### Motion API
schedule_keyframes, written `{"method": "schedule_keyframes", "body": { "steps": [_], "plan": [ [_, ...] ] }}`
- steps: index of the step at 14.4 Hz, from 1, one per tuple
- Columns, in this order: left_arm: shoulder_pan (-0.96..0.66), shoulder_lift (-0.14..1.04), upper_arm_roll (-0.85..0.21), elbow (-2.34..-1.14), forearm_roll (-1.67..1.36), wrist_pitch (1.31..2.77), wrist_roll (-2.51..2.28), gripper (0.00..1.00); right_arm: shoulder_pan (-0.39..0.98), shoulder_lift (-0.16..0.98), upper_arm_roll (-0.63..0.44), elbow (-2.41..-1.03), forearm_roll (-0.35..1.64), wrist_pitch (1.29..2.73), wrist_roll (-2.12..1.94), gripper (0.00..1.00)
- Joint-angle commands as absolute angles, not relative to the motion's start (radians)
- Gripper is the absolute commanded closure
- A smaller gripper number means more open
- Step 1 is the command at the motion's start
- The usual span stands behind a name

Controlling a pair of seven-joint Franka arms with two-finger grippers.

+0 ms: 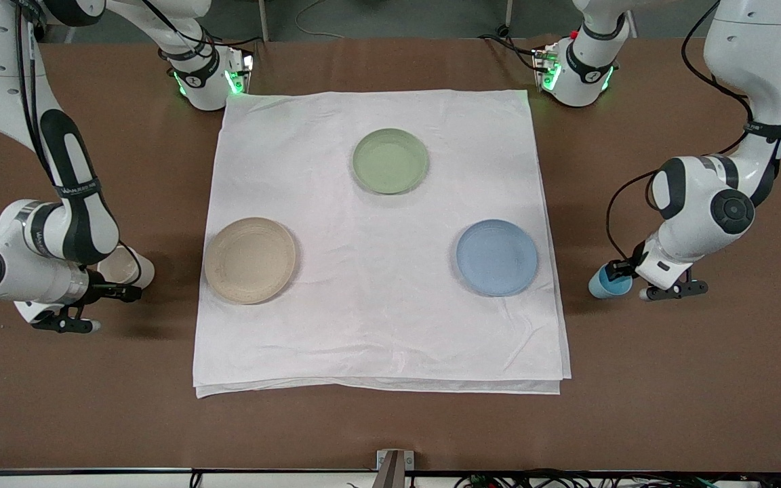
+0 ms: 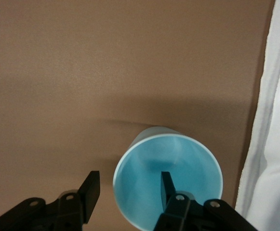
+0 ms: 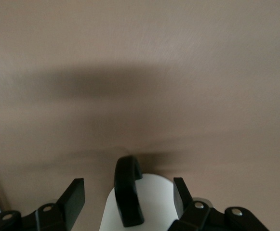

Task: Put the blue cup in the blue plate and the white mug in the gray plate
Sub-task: 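Grasp the white mug with the right gripper while the left gripper grasps the cup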

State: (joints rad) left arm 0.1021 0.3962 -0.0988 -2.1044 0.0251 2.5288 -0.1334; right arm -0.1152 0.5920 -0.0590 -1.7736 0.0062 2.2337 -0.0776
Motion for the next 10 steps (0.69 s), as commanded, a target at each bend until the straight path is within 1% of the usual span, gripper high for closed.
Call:
{"method": "schedule_keyframes", "body": {
  "steps": [1,2,3,4,5,6,8,10],
  "plan": [
    [0.100,0.400,-0.100,-2.092,0.021,2.536,-0.143,0.86,-0.133,0.526,-0.037,-1.844,0.026,2.241,-0.098,0.40],
    [0.097,0.397,-0.100,-2.094,0.021,2.534,-0.143,0.98,-0.135,0.525,-0.037,-1.842,0.028,2.234,-0.110,0.55],
    [0.097,0.385,-0.100,-2.094,0.021,2.528,-0.140,1.00,-0.138,0.517,-0.037,-1.841,0.029,2.226,-0.127,0.71],
    [0.097,0.362,-0.101,-2.094,0.021,2.525,-0.140,1.00,-0.141,0.512,-0.037,-1.838,0.035,2.218,-0.129,0.89],
    [0.092,0.326,-0.106,-2.098,0.021,2.504,-0.144,1.00,-0.140,0.508,-0.037,-1.833,0.046,2.209,-0.129,0.99],
    [0.084,0.289,-0.116,-2.098,0.021,2.459,-0.155,1.00,-0.141,0.505,-0.037,-1.827,0.051,2.200,-0.130,1.00],
    [0.084,0.223,-0.193,-2.089,0.021,2.363,-0.269,1.00,-0.138,0.494,-0.037,-1.799,0.067,2.156,-0.124,1.00],
    [0.084,0.192,-0.279,-2.091,0.025,2.312,-0.406,1.00,-0.114,0.451,-0.037,-1.799,0.139,2.100,-0.101,1.00]
  ]
}}
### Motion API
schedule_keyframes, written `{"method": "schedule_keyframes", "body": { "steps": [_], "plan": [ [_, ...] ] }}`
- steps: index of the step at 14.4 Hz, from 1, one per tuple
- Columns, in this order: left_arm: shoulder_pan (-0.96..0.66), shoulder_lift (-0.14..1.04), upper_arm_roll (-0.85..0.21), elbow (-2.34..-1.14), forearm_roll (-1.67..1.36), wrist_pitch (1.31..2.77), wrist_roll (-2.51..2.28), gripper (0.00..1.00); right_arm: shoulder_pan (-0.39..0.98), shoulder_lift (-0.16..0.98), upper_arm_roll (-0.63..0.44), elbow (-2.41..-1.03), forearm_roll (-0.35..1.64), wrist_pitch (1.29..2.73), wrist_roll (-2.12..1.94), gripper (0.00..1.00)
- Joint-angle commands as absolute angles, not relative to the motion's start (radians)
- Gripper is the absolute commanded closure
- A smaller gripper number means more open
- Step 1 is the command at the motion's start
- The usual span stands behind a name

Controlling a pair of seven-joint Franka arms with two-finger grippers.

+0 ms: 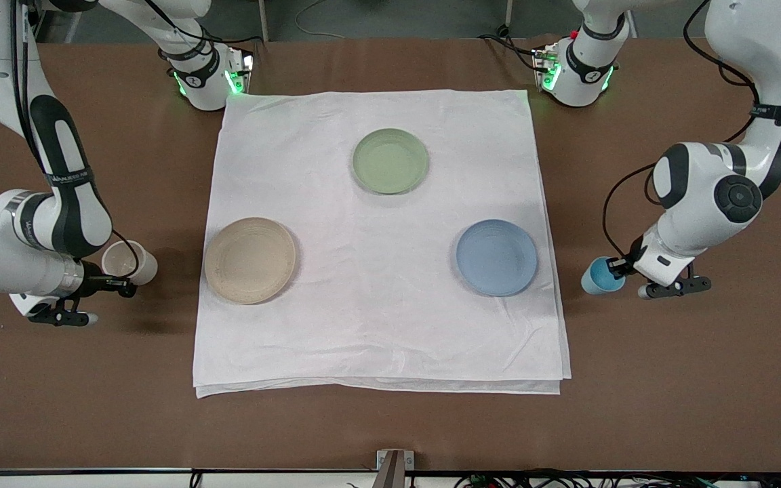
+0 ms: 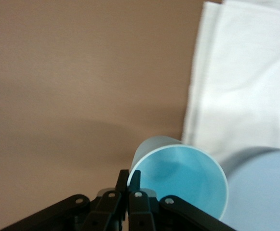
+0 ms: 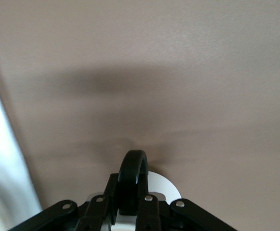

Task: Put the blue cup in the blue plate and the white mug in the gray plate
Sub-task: 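Carry the mug onto the beige plate while the left gripper lowers the cup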

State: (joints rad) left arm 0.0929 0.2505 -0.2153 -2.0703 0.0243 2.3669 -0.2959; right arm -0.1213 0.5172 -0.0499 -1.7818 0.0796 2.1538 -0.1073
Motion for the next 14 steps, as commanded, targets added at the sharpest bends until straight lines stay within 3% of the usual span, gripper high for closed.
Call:
{"method": "schedule_keyframes", "body": {
  "steps": [1,3,7,13,14],
  "plan": [
    [0.084,0.192,-0.317,-2.092,0.025,2.303,-0.464,1.00,-0.092,0.433,-0.037,-1.813,0.176,2.089,-0.066,1.00],
    [0.083,0.204,-0.383,-2.095,0.028,2.303,-0.585,1.00,-0.025,0.387,-0.037,-1.894,0.251,2.124,0.009,1.00],
    [0.022,0.273,-0.411,-2.105,0.038,2.325,-0.737,1.00,0.124,0.348,-0.037,-2.107,0.461,2.394,0.023,1.00],
    [0.021,0.348,-0.413,-2.140,0.084,2.471,-0.810,0.95,0.202,0.351,-0.038,-2.111,0.479,2.416,0.129,0.99],
    [0.023,0.347,-0.413,-2.137,0.084,2.470,-0.810,0.85,0.201,0.351,-0.038,-2.105,0.479,2.405,0.127,0.77]
  ]
}}
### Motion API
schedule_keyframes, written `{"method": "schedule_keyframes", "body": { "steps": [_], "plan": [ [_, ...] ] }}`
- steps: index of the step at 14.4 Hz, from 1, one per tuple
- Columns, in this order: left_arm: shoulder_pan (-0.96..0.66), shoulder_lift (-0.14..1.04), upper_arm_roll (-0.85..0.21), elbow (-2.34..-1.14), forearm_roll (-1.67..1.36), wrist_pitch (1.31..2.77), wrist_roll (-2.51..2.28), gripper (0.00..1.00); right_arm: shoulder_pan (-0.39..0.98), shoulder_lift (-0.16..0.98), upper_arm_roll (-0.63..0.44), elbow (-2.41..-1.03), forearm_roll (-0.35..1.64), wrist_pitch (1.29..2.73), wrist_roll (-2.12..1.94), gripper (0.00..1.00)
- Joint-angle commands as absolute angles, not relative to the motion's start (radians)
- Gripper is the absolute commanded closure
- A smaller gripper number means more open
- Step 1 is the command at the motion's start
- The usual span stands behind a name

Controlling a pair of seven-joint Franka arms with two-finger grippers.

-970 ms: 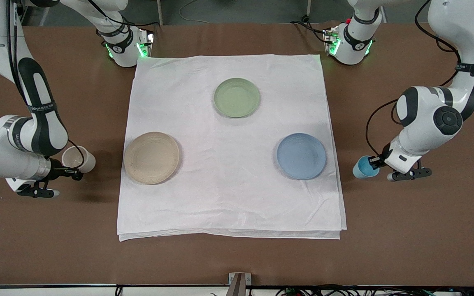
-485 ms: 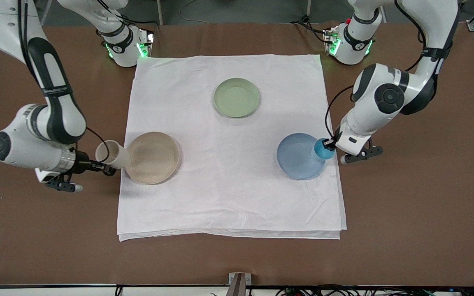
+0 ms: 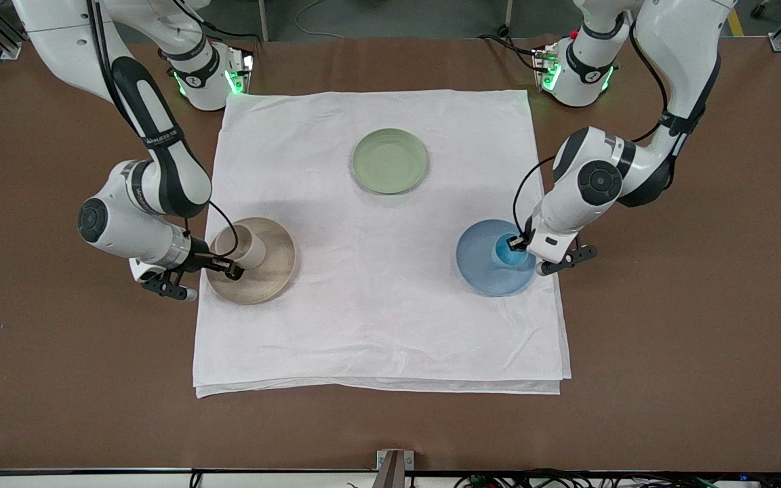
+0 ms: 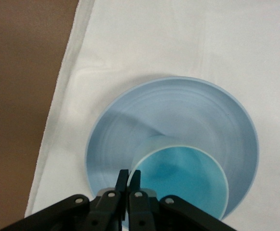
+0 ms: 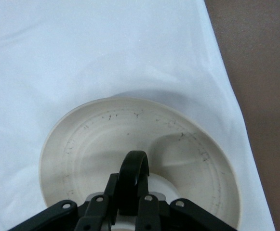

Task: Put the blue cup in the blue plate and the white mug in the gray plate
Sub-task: 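Carry the mug onto the beige plate while the left gripper lowers the cup, then open both grippers and lift them away from the plates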

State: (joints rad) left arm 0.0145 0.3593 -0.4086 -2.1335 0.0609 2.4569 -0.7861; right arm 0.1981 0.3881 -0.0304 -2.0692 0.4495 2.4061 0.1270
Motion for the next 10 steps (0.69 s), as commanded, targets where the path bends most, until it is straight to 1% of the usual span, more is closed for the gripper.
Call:
{"method": "schedule_keyframes", "body": {
  "steps": [1,2,3,4,5,6,8,10],
  "plan": [
    [0.025,0.341,-0.413,-2.135,0.084,2.470,-0.811,0.57,0.199,0.351,-0.038,-2.099,0.479,2.404,0.129,0.18],
    [0.025,0.334,-0.413,-2.134,0.084,2.470,-0.818,0.29,0.199,0.348,-0.038,-2.097,0.479,2.398,0.127,0.00],
    [0.026,0.321,-0.413,-2.126,0.084,2.467,-0.831,0.00,0.198,0.347,-0.041,-2.076,0.471,2.375,0.126,0.00],
    [0.026,0.298,-0.413,-2.119,0.084,2.465,-0.844,0.00,0.201,0.344,-0.049,-2.041,0.468,2.324,0.127,0.00],
    [0.026,0.269,-0.413,-2.106,0.084,2.458,-0.845,0.00,0.193,0.339,-0.057,-1.982,0.451,2.237,0.127,0.00],
    [0.029,0.241,-0.411,-2.083,0.086,2.410,-0.836,0.00,0.192,0.339,-0.090,-1.906,0.399,2.133,0.127,0.00],
    [0.032,0.226,-0.408,-1.950,0.116,2.236,-0.809,0.00,0.190,0.345,-0.143,-1.702,0.220,1.883,0.120,0.00],
    [0.032,0.232,-0.408,-1.773,0.188,2.008,-0.708,0.00,0.183,0.342,-0.144,-1.561,0.058,1.717,0.111,0.00]
  ]
}}
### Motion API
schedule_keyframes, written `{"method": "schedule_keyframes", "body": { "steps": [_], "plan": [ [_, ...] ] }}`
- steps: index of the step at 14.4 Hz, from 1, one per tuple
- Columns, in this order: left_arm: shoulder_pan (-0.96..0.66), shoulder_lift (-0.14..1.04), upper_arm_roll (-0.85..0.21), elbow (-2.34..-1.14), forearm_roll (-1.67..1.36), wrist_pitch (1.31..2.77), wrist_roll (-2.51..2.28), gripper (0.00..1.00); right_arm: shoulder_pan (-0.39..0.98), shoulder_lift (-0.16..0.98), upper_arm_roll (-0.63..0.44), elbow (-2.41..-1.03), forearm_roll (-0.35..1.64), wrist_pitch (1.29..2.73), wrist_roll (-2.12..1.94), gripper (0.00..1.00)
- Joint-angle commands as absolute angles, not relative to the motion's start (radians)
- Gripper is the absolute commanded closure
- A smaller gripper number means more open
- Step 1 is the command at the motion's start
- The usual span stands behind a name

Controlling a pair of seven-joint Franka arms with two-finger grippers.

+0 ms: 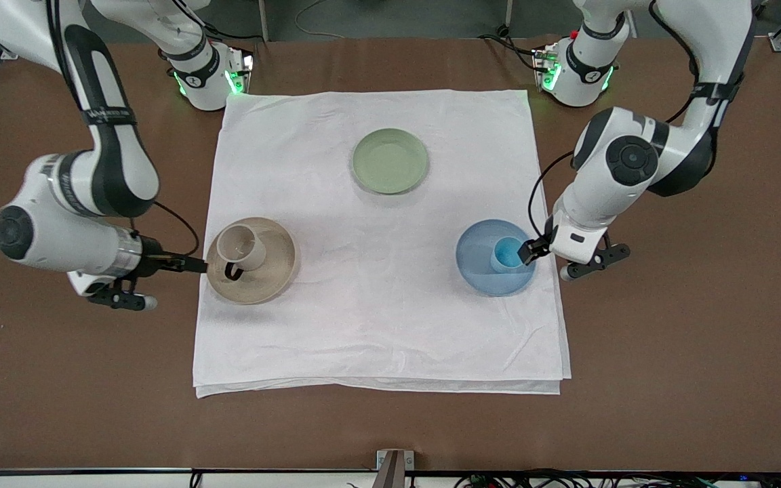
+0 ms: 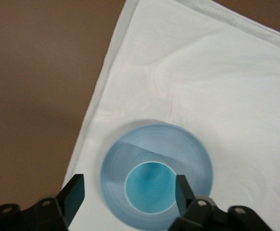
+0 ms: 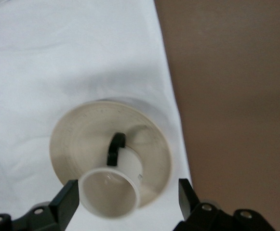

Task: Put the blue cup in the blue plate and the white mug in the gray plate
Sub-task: 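Open both grippers and lift them away from the plates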

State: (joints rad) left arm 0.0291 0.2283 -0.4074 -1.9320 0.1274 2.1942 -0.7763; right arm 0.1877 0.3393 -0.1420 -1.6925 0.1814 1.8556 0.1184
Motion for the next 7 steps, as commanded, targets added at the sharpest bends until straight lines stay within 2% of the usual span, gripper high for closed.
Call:
{"method": "schedule_keyframes", "body": {
  "steps": [1,3,7],
  "plan": [
    [0.034,0.236,-0.405,-1.699,0.196,1.915,-0.663,0.00,0.176,0.339,-0.146,-1.516,0.019,1.648,0.071,0.00],
    [0.076,0.226,-0.403,-1.606,0.195,1.797,-0.614,0.00,0.128,0.327,-0.147,-1.448,0.006,1.537,-0.029,0.00],
    [0.139,0.169,-0.400,-1.491,0.196,1.636,-0.513,0.00,0.068,0.265,-0.156,-1.430,-0.020,1.482,-0.120,0.00]
  ]
}}
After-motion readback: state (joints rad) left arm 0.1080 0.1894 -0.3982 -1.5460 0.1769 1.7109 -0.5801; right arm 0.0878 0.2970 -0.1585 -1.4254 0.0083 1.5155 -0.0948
